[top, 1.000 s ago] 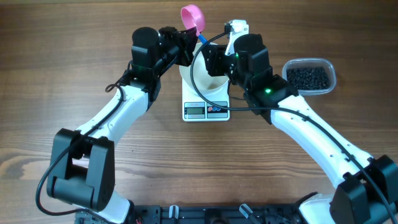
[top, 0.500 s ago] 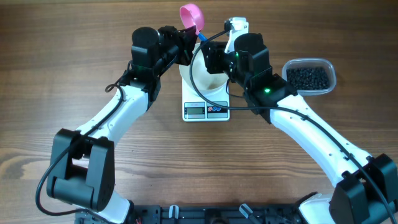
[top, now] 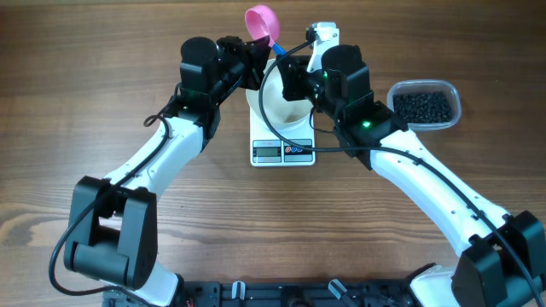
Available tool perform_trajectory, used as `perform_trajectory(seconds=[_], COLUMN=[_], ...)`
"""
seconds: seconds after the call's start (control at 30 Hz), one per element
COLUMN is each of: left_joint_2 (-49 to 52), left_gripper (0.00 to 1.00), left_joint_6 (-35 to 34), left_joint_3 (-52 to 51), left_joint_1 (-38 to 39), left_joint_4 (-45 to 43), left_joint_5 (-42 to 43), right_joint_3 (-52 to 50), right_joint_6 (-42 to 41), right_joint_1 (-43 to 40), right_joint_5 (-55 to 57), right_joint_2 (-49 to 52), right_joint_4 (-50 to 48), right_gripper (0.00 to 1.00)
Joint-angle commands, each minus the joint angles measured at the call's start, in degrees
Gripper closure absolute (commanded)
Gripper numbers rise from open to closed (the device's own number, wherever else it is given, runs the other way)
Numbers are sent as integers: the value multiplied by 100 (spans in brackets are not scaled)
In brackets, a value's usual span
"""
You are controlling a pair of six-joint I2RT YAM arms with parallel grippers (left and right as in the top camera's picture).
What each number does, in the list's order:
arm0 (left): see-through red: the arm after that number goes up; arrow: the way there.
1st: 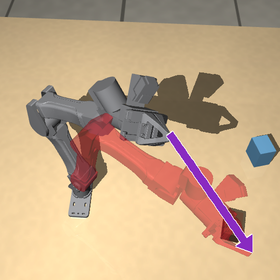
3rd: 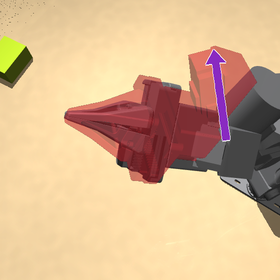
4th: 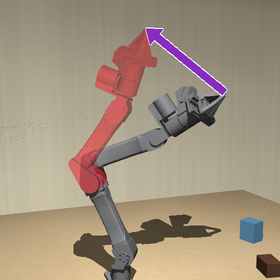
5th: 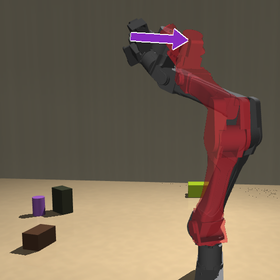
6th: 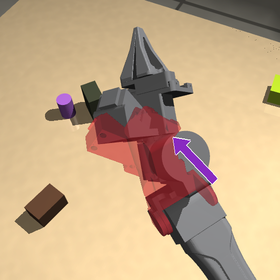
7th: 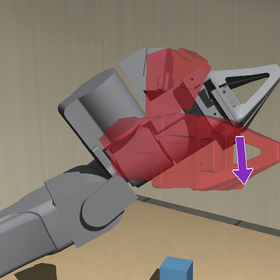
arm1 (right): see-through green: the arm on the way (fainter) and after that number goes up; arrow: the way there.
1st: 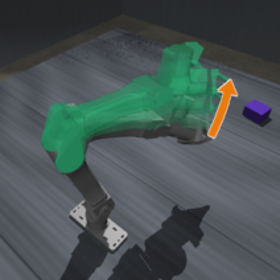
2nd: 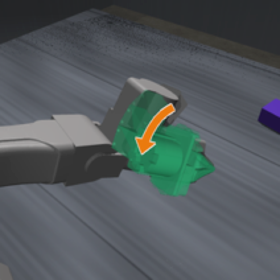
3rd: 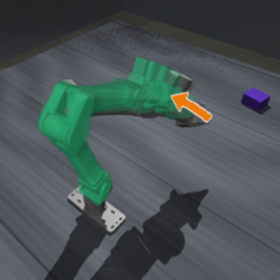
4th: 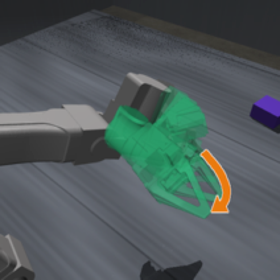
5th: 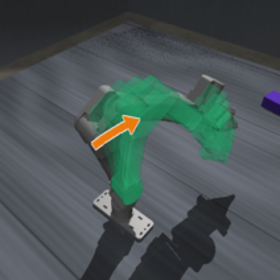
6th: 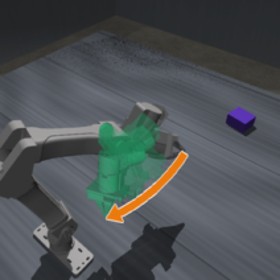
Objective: Scoop item into bowl and weigh 150g on scale
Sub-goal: 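Move the right gripper to the scoop's blue handle and grasp it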
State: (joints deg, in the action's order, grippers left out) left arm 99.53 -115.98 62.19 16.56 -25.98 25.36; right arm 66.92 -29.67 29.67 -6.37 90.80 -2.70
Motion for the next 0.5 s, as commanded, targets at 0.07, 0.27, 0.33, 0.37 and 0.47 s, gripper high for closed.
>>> perform_trajectory(seconds=[0.07, 0.27, 0.33, 0.37, 0.47], left_joint_2=[-52, -52, -52, -52, -52], left_gripper=[79, 62, 59, 55, 50], left_joint_6=[-898, -898, -896, -896, -898], left_joint_3=[7, 7, 7, 7, 7], left_joint_1=[-4, -4, -4, -4, -4], left_joint_4=[-11, -11, -11, -7, 76], left_joint_5=[15, 15, 15, 15, 13], right_joint_3=[90, 90, 90, 90, 90], right_joint_6=[61, 107, 114, 116, 111], right_joint_1=[-28, -28, -28, -28, -72], right_joint_5=[142, 142, 144, 144, 142], right_joint_2=[4, 4, 4, 4, 4], right_joint_4=[-94, -98, -94, -94, -92], right_gripper=[92, 95, 96, 96, 96])
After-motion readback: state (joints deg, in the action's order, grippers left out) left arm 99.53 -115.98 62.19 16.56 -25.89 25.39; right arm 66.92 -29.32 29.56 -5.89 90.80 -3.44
